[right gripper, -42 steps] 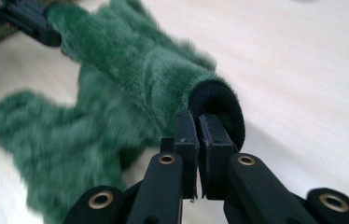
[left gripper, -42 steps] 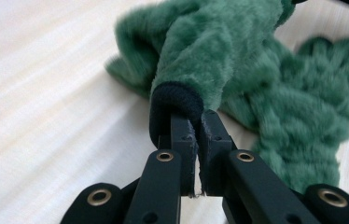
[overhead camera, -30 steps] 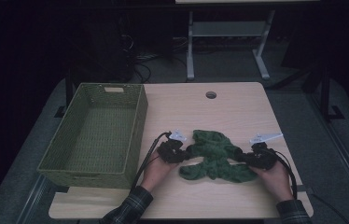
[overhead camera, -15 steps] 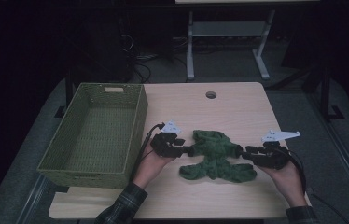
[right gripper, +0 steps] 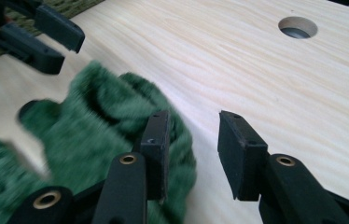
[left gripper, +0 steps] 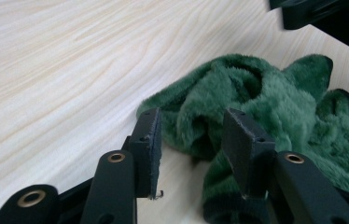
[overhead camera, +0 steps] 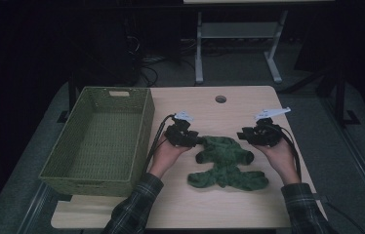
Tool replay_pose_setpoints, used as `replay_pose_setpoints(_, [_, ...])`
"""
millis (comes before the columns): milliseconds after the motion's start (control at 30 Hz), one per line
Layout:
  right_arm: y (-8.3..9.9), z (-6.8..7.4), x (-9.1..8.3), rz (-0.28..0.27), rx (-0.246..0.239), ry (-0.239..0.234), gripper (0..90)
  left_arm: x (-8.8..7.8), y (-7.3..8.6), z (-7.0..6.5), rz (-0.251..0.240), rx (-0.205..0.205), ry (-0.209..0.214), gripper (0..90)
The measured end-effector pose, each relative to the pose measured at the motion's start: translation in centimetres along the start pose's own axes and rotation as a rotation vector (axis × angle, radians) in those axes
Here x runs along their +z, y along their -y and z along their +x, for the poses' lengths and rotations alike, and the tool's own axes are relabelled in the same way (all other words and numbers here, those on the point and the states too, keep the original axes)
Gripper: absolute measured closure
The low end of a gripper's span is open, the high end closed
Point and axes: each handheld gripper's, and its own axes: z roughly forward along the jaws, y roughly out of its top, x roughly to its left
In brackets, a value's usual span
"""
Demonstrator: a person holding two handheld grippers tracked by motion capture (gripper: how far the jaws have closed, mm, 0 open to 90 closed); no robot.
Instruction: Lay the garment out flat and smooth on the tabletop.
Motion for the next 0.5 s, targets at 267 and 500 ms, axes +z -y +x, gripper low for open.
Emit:
replay_pose_setpoints(267, [-0.7, -0.5, 4.7, 0.096, 0.021, -0.034, 63.1, 0.7, -0.3, 0.0, 0.004, 0.014, -0.004, 53.6])
replay_pose_setpoints(500, [0.2, -0.8, 7.3, 0.191, 0.01, -0.034, 86.2, 0.6, -0.3, 0.3, 0.012, 0.024, -0.021, 52.3])
